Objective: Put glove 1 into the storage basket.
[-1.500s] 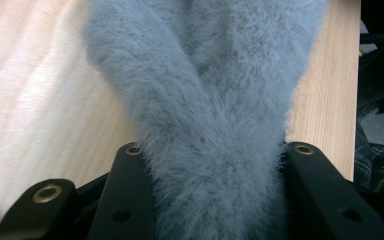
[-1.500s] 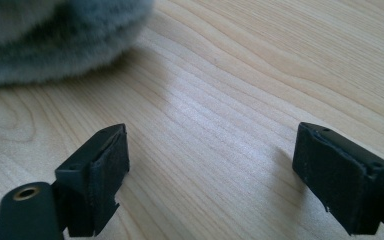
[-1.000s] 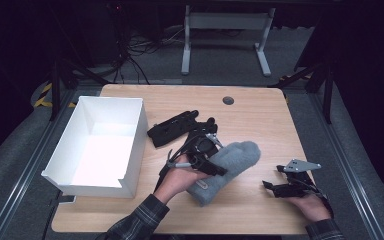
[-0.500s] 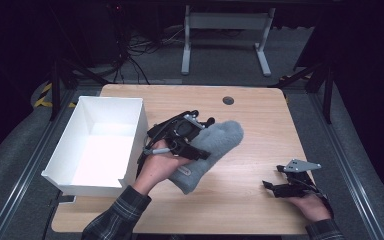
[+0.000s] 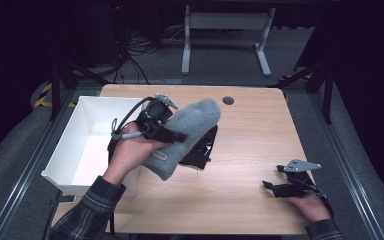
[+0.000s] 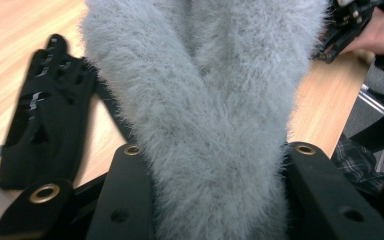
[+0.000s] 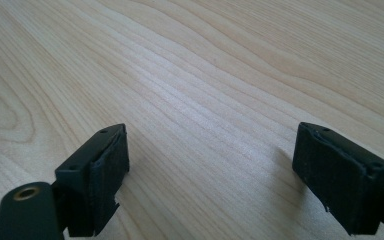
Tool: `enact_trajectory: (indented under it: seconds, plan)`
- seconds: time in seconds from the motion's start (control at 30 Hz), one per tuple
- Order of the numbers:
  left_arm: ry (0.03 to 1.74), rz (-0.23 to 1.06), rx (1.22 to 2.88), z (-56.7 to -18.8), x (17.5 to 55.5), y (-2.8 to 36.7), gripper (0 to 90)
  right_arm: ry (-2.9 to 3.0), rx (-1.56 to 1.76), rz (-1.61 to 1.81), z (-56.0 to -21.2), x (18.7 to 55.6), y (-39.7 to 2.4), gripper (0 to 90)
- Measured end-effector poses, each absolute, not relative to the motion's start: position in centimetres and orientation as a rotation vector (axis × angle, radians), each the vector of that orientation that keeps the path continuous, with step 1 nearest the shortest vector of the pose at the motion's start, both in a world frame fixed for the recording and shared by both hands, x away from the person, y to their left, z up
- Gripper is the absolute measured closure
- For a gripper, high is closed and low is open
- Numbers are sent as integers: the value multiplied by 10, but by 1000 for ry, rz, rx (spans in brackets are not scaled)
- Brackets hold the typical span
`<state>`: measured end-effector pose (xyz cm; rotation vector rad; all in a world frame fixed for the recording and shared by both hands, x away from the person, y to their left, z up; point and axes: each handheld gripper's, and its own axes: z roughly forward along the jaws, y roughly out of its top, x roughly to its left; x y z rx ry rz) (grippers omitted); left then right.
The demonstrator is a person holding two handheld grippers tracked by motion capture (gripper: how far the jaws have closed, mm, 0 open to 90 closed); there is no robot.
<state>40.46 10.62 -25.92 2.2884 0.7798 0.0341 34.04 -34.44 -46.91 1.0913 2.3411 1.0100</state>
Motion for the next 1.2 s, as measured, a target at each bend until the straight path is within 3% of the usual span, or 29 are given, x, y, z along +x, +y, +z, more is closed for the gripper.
enact_trajectory:
  seconds: [0.73,1.2]
  plan:
    - [990,128,2155,-251,406,210,640,2338,1095,1009,-469,341,-345,155]
    - [1173,135,2080,-281,407,270,639,2340,1093,1010,-469,342,-345,155]
